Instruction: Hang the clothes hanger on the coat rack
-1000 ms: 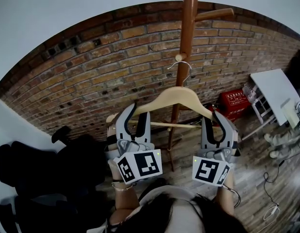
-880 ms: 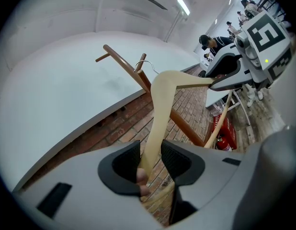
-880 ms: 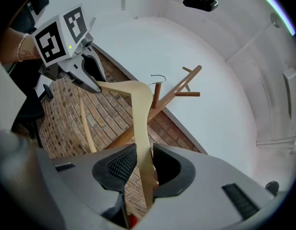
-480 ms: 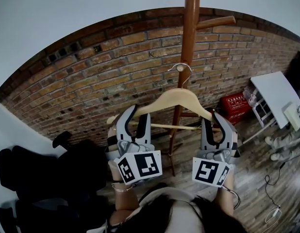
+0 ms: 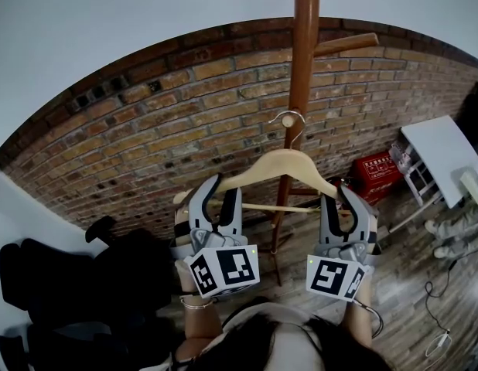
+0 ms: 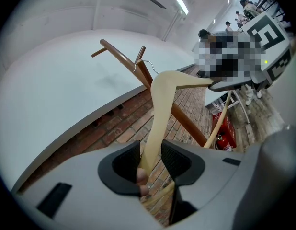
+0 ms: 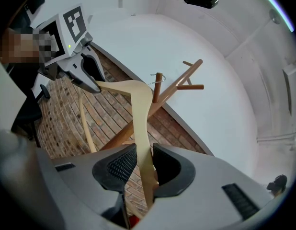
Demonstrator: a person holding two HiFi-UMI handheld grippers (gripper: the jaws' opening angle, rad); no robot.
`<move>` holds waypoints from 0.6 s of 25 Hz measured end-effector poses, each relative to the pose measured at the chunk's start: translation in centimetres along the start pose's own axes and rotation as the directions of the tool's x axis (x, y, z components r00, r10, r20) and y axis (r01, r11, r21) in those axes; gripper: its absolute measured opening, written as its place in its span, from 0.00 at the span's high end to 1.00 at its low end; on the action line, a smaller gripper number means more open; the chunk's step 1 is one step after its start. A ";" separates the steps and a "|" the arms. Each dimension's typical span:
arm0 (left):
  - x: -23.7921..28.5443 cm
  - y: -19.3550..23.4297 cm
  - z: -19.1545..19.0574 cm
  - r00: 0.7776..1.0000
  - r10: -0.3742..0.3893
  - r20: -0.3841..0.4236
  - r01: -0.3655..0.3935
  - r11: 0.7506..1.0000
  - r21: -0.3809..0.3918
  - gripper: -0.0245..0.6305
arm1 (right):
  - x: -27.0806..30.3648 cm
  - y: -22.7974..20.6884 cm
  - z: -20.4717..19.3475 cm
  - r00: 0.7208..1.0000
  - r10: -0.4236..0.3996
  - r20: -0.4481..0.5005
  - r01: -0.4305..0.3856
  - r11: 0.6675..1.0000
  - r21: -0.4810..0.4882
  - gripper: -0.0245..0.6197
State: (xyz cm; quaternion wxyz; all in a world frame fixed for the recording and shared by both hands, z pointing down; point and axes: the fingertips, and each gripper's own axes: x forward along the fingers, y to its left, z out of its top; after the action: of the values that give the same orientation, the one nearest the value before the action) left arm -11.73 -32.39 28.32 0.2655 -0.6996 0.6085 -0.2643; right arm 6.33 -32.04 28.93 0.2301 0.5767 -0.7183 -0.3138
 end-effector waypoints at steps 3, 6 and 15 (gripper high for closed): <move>0.5 0.0 -0.2 1.000 -0.005 -0.005 0.005 1.000 -0.002 0.75 | 0.5 -0.1 -0.1 1.000 -0.002 -0.005 0.002 1.000 0.003 0.77; 0.9 -0.2 -0.6 1.000 -0.013 -0.009 0.013 1.000 0.008 0.75 | 0.9 0.2 -0.4 1.000 0.002 -0.008 -0.002 1.000 0.007 0.77; 2.4 -1.0 -1.3 0.999 -0.048 -0.023 0.049 0.998 0.038 0.75 | 2.1 0.3 -1.4 0.999 0.016 -0.038 -0.015 1.000 0.019 0.77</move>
State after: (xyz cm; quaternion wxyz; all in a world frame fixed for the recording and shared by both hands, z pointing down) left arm -11.58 -34.74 30.05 0.2658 -0.7058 0.5891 -0.2902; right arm 6.62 -34.28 29.99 0.2408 0.5790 -0.7212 -0.2944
